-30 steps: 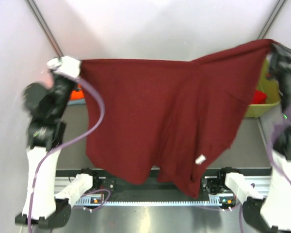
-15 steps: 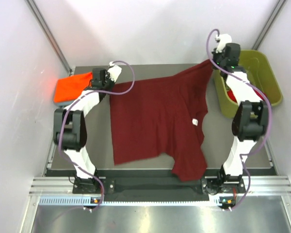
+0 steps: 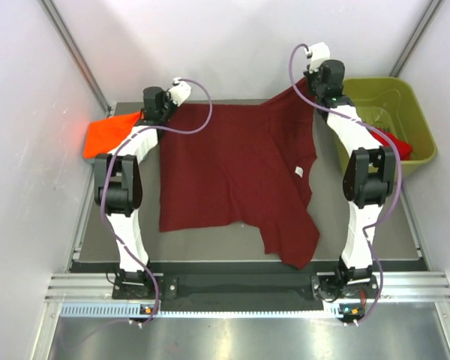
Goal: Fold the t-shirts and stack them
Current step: Flatten the tshirt out
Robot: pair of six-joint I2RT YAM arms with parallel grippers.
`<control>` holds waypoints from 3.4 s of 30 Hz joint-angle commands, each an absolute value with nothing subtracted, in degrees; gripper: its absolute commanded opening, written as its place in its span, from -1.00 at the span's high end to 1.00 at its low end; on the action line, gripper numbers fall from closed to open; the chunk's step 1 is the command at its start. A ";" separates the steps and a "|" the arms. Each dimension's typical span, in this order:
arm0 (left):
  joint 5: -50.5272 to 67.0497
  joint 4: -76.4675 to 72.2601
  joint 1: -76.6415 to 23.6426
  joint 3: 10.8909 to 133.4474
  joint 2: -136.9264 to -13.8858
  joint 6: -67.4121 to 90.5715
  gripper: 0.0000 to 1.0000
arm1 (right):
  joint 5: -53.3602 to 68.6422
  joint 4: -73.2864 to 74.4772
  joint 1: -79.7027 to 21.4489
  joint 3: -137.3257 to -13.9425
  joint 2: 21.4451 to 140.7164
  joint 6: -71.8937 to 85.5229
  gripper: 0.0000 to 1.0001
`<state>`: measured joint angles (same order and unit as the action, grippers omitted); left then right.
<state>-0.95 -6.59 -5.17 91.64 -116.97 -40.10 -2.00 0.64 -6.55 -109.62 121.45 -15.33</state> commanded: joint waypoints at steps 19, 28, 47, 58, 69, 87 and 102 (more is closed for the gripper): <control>-5.54 -32.79 -3.60 100.01 -126.91 -50.63 1.00 | -9.93 -7.47 -8.61 -120.23 128.76 -21.44 1.00; -9.39 -34.96 -3.60 99.58 -127.88 -49.05 0.31 | -13.53 -8.79 -11.69 -118.04 128.94 -23.38 0.77; -1.23 37.50 -5.19 88.09 -85.01 -5.91 -0.07 | 18.41 28.02 -9.68 -89.14 87.56 3.13 -0.60; 19.58 44.57 -4.05 68.84 -84.99 12.39 0.17 | 38.58 28.48 5.62 -50.28 79.72 26.18 -0.36; 25.66 44.13 -3.87 63.90 -95.00 12.39 0.21 | 44.21 17.76 5.28 -57.64 92.80 33.57 -0.32; 27.86 45.35 -3.87 72.16 -102.13 15.12 0.21 | 16.09 40.25 -3.78 -77.79 102.22 20.74 -0.07; 28.92 47.46 -3.87 73.47 -103.18 15.91 0.23 | 12.66 39.38 -7.12 -75.67 106.52 19.95 0.13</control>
<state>27.22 46.46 -4.16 71.05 -103.77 15.11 13.89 39.90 -5.96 -73.58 105.27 20.58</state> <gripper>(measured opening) 0.386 0.438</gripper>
